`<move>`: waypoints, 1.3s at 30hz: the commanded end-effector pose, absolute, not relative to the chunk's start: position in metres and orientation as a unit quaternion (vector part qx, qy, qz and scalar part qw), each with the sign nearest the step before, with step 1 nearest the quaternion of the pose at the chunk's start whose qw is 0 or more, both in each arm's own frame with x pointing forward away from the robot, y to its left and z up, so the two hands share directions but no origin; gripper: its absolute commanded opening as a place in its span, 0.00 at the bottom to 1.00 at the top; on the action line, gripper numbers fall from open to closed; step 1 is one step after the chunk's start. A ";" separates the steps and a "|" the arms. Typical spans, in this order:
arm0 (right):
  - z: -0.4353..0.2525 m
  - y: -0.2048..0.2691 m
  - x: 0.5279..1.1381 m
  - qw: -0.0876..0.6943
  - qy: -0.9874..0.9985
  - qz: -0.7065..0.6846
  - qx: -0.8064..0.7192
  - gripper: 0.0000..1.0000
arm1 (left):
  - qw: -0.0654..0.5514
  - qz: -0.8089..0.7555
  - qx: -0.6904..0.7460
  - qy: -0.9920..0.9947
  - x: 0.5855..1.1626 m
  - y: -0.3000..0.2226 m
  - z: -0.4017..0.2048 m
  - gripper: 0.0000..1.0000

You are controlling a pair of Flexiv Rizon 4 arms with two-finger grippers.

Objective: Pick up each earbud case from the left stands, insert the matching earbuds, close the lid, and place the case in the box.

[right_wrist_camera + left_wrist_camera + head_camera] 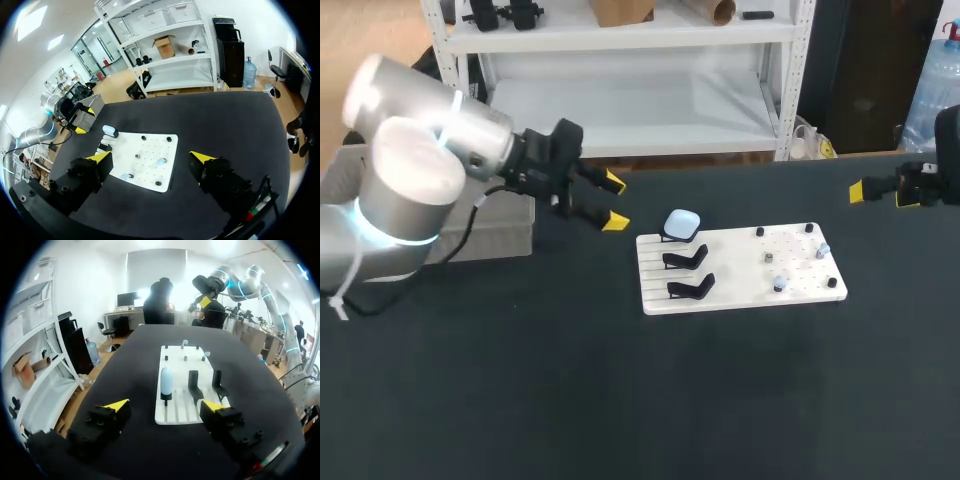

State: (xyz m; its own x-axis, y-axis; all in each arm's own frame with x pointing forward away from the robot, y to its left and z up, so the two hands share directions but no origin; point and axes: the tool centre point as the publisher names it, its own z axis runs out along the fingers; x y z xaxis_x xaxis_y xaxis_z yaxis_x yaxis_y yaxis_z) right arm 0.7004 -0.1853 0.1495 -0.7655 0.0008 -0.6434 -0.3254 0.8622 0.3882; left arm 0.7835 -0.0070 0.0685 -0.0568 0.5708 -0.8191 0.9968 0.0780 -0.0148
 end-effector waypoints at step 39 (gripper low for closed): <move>0.149 -0.186 0.701 0.330 0.907 0.247 -0.090 1.00 | 0.335 -0.349 0.611 0.627 0.792 -0.076 0.027 0.47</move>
